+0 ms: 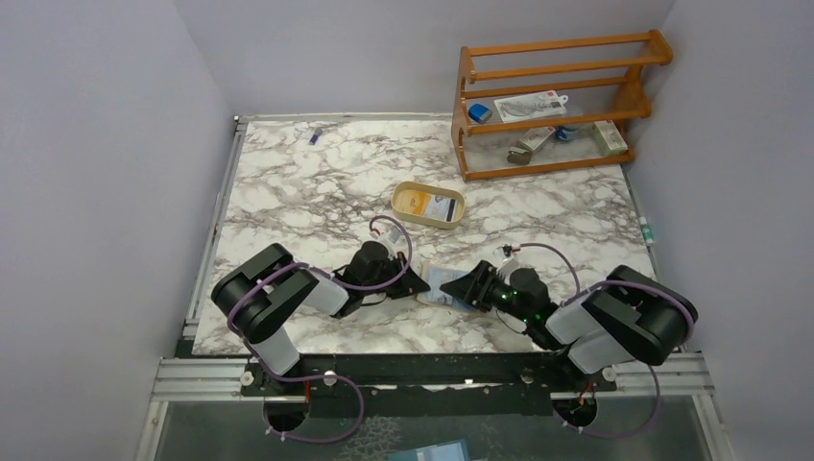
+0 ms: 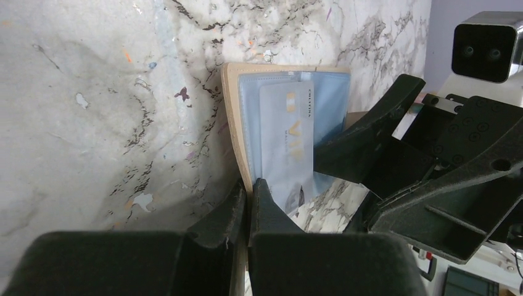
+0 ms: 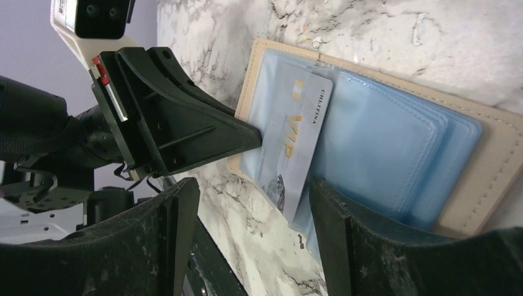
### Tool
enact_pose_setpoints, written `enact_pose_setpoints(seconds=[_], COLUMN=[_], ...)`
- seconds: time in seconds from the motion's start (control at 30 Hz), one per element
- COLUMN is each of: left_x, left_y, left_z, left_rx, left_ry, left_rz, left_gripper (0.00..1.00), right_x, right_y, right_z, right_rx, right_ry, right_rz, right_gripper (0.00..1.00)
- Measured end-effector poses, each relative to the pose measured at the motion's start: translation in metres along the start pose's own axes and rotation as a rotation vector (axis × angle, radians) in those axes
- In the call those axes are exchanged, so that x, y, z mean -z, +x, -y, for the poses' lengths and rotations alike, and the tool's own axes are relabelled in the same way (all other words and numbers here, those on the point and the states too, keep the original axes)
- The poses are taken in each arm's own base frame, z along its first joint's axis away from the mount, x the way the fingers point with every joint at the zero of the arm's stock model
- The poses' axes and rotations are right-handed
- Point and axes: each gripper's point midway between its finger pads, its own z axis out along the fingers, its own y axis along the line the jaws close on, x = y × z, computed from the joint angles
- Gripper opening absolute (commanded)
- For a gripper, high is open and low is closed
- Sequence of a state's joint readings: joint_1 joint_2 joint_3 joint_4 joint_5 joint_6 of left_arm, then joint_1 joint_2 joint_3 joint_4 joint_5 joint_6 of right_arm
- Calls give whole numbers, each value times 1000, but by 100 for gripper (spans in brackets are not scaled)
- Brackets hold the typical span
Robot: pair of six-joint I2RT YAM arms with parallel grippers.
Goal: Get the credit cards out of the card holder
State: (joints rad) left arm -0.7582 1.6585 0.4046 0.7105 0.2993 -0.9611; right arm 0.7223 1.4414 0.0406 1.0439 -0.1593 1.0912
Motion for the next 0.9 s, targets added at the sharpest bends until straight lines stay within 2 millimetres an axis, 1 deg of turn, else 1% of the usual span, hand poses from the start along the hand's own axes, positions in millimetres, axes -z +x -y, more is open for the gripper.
enact_pose_setpoints(seconds=[0.2,0.37,0.43,0.5,0.53,0.6,0.7,0.73,0.83,0.9], left_x=[2,3,4,4,5,5,6,6,6,6], left_y=[0,0,0,1,2,5,5,5,5,5], left_z=[-2,-2,-2,-2,-3,-2,-2,-2,-2,-2], left_rx=[4,7,7,7,7,7,7,6,6,6], left_ry=[8,12,14,16,17,22,24,24,25,25], left_rz=[9,12,11,7,4,-5,-7,-7,-7,-7], left_gripper=[0,0,0,0,0,0,0,0,0,0], right_x=[-10,-13,-12,-9,-7,-2,5,7,11,12], right_y=[5,8,10,13,15,19,22,22,20,19], right_z=[-9,-11,-9,-5,-3,3,6,6,6,9], right_rx=[19,20,18,14,13,12,16,20,36,46], right_ry=[-67,-89,-85,-70,-60,-34,-14,-9,4,18], right_rz=[-44,-62,-66,-75,-81,-96,-106,-105,-99,-96], right_gripper=[71,60,50,38,35,33,33,31,20,18])
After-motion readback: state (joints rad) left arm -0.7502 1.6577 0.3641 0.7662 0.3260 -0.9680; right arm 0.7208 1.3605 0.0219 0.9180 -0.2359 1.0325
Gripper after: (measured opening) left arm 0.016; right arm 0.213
